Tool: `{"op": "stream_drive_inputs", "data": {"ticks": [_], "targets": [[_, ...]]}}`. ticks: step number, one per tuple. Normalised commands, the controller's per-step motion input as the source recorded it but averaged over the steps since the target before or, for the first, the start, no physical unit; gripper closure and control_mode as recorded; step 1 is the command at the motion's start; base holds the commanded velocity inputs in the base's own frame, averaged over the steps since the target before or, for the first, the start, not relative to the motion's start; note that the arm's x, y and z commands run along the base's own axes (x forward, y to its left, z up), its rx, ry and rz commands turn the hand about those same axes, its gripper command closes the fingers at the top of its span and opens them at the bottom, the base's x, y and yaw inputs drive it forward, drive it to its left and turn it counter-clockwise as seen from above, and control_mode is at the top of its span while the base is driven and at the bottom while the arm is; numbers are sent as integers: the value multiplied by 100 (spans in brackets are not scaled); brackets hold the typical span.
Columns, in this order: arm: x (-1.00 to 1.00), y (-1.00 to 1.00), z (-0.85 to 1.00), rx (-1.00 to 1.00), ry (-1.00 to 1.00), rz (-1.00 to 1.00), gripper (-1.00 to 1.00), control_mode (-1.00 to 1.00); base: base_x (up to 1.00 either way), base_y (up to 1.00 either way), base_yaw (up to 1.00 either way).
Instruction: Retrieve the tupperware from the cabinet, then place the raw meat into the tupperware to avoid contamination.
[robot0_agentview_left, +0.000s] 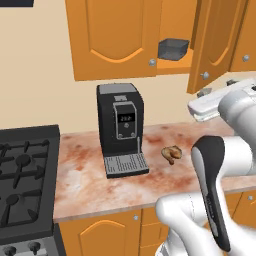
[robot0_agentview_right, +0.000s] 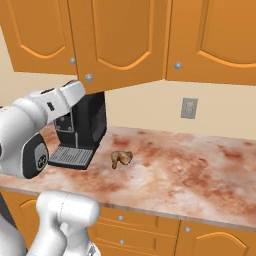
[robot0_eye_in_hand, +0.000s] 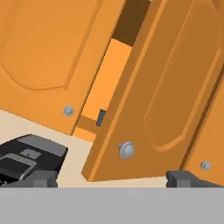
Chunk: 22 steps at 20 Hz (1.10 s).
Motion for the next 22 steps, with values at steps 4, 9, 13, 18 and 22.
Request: {"op": "stream_drive_inputs", "data": {"ticks": [4,9,13,18,22], "targets": [[-33,33,5,-39,5,0,-100,-100,0,0,0],[-14,45,11,-36,7,0,-100,-100,0,0,0],[0,52,7,-32,13,-1,-100,-100,0,0,0],[0,39,0,-34,19,-4,-100,-100,0,0,0],[0,20,0,-33,18,-9,-100,-100,0,0,0]]}}
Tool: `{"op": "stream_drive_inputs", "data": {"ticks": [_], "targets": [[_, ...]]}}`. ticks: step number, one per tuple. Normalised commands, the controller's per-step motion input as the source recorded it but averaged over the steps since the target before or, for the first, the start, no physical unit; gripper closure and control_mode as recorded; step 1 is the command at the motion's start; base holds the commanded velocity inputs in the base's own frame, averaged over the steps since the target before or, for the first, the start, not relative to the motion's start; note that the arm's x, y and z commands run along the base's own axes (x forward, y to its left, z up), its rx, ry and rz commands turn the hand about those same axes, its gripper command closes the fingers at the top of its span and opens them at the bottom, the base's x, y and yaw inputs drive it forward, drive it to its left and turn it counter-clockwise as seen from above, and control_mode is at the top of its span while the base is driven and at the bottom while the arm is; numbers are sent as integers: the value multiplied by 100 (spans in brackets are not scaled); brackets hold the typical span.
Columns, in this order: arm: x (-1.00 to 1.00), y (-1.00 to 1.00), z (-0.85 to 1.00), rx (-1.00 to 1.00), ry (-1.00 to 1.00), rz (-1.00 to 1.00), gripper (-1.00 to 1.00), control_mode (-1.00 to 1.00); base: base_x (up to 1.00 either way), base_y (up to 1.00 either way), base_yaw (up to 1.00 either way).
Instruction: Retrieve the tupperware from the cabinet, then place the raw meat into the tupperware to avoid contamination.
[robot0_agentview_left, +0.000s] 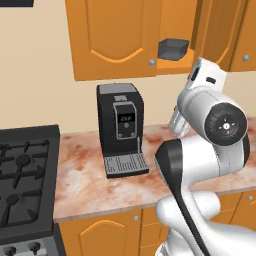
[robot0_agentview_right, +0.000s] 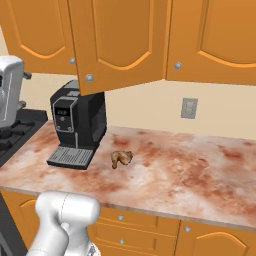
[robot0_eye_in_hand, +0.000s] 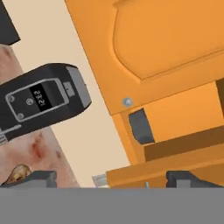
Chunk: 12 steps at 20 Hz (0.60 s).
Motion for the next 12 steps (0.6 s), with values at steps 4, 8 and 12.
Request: {"op": "stream_drive_inputs", "data": {"ticks": [4,8,12], "targets": [[5,14,0,-26,9,-10,-100,-100,0,0,0],[8,7,0,-21,6,-11,-100,-100,0,0,0],[19,0,0,-13,6,-13,-100,-100,0,0,0]]}}
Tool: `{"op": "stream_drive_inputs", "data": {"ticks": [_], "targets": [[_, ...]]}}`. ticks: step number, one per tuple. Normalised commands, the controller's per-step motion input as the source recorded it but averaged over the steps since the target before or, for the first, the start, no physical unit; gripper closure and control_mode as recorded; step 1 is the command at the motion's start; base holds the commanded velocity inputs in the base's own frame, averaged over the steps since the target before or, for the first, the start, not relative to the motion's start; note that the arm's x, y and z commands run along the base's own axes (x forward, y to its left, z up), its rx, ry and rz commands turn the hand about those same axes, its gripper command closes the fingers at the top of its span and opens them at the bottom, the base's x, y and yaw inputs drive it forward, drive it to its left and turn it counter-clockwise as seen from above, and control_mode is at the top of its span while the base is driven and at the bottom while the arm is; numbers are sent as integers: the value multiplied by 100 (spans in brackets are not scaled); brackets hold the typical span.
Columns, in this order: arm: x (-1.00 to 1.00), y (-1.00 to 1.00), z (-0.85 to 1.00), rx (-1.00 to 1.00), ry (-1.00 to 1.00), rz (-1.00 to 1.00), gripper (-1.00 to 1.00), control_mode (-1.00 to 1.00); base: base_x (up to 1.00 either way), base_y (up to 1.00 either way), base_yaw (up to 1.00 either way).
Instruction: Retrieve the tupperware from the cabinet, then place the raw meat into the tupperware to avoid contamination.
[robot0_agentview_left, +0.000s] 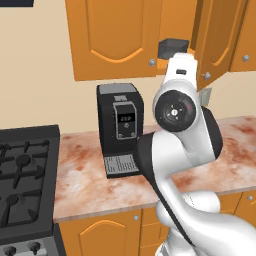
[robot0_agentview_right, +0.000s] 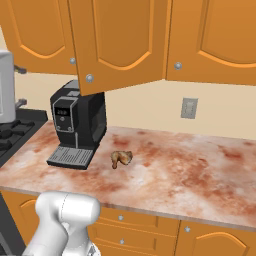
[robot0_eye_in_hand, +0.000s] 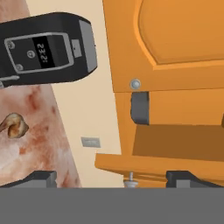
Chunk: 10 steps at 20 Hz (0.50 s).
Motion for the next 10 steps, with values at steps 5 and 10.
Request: {"op": "stream_drive_inputs", "data": {"ticks": [5,10], "targets": [[27,0,0,-8,1,-8,-100,-100,0,0,0],[31,-1,-3,-2,0,-7,-100,-100,0,0,0]]}}
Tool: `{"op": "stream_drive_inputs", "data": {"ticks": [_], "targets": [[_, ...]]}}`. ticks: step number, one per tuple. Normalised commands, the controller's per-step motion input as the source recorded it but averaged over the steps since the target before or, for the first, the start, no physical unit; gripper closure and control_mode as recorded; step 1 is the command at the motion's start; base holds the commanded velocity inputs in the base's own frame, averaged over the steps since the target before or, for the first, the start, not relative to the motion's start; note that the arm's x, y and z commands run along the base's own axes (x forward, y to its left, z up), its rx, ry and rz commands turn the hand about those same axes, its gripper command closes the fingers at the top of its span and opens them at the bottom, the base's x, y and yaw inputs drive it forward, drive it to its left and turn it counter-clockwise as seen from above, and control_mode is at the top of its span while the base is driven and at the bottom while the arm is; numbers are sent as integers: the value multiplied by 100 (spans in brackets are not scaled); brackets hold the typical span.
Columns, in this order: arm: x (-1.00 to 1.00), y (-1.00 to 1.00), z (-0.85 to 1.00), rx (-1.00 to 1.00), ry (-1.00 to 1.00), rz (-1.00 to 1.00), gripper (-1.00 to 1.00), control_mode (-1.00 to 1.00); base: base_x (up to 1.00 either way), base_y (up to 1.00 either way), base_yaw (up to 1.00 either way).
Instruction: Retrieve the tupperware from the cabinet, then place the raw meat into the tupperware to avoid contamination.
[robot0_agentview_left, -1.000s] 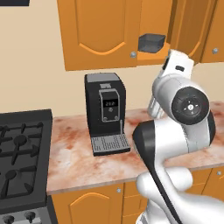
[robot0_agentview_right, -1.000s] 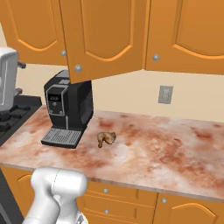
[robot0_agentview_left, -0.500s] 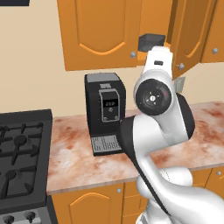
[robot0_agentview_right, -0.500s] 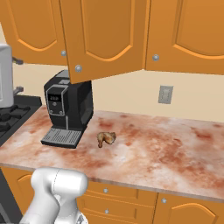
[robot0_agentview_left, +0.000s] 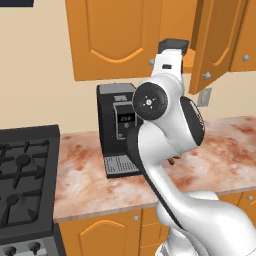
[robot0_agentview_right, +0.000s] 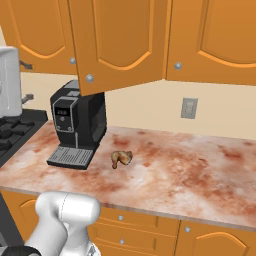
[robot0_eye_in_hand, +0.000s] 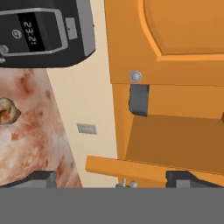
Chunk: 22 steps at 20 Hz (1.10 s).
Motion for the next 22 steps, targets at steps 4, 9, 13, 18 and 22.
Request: {"op": "stream_drive_inputs", "data": {"ticks": [4,9,13,18,22], "targets": [[23,-22,-6,0,0,-3,-100,-100,0,0,0],[21,-30,-3,0,0,-3,-100,-100,0,0,0],[21,-24,0,0,0,-1,-100,-100,0,0,0],[28,-17,0,0,0,0,-100,-100,0,0,0],[33,-14,-1,0,0,0,-100,-100,0,0,0]]}}
